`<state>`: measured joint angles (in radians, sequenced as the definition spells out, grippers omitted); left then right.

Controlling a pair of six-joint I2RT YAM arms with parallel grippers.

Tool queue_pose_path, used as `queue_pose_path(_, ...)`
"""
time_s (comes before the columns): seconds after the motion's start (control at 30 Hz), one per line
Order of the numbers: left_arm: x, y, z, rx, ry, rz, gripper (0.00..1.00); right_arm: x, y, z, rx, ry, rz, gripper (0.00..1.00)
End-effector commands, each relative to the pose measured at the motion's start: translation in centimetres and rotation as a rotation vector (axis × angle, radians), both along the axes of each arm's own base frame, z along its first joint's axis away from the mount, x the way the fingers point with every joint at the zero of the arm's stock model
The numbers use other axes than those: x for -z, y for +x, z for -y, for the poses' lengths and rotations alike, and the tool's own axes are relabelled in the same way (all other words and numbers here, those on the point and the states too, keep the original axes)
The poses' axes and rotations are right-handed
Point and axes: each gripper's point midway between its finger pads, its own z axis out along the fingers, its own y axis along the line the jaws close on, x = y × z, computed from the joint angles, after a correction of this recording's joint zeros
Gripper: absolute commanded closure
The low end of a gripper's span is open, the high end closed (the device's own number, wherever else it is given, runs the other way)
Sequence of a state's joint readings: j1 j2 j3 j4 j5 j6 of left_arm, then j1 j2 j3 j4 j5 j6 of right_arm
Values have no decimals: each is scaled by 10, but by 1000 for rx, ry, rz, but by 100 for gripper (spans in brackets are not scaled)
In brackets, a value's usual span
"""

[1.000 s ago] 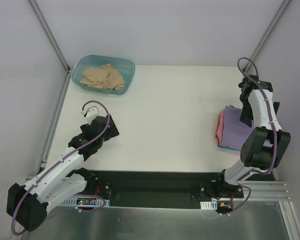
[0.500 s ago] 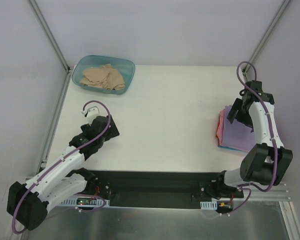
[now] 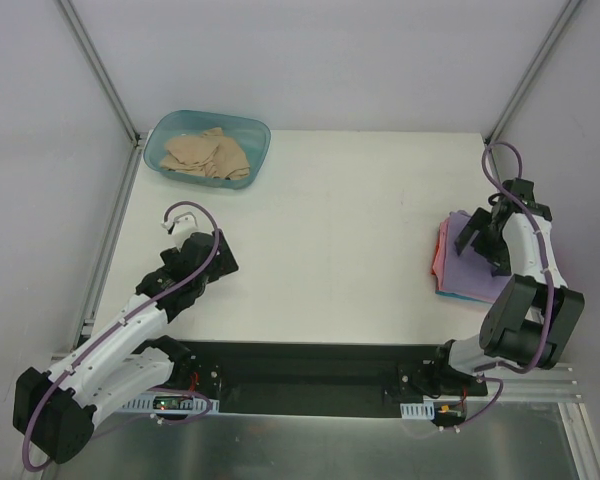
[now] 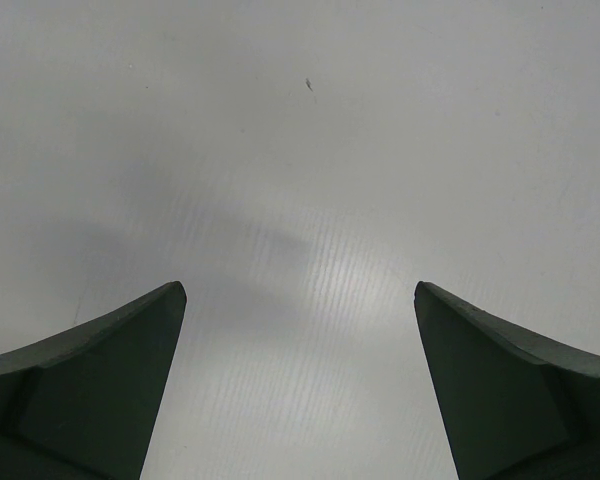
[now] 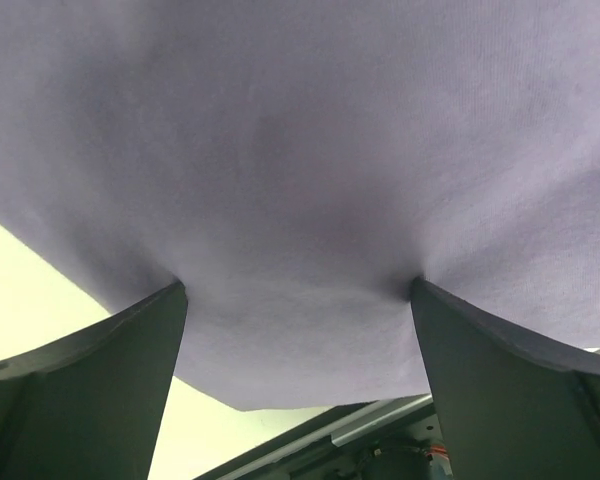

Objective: Fold and stack the t-shirts
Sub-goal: Put the neatly folded tshirt into the corner of the board with the right arm

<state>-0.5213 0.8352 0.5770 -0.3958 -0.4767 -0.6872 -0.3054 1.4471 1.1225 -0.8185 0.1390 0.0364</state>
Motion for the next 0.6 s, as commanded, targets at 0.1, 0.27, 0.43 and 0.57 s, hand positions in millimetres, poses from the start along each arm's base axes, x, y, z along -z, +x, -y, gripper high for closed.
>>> queue_pose_path(0.1, -27, 3, 1, 7, -40, 62, 1, -46, 16, -10, -35, 14, 212, 3)
queue_pose_path(0.27, -42, 0, 11, 53, -88, 58, 1, -84, 21, -58, -228, 0, 397, 3)
queue_pose_path(0.43, -48, -4, 24, 108, -136, 41, 1, -96, 17, -115, -465, 4, 533, 3)
queue_pose_path(0.57, -50, -9, 37, 165, -185, 23, 1, -92, 19, -174, -642, 81, 665, 3)
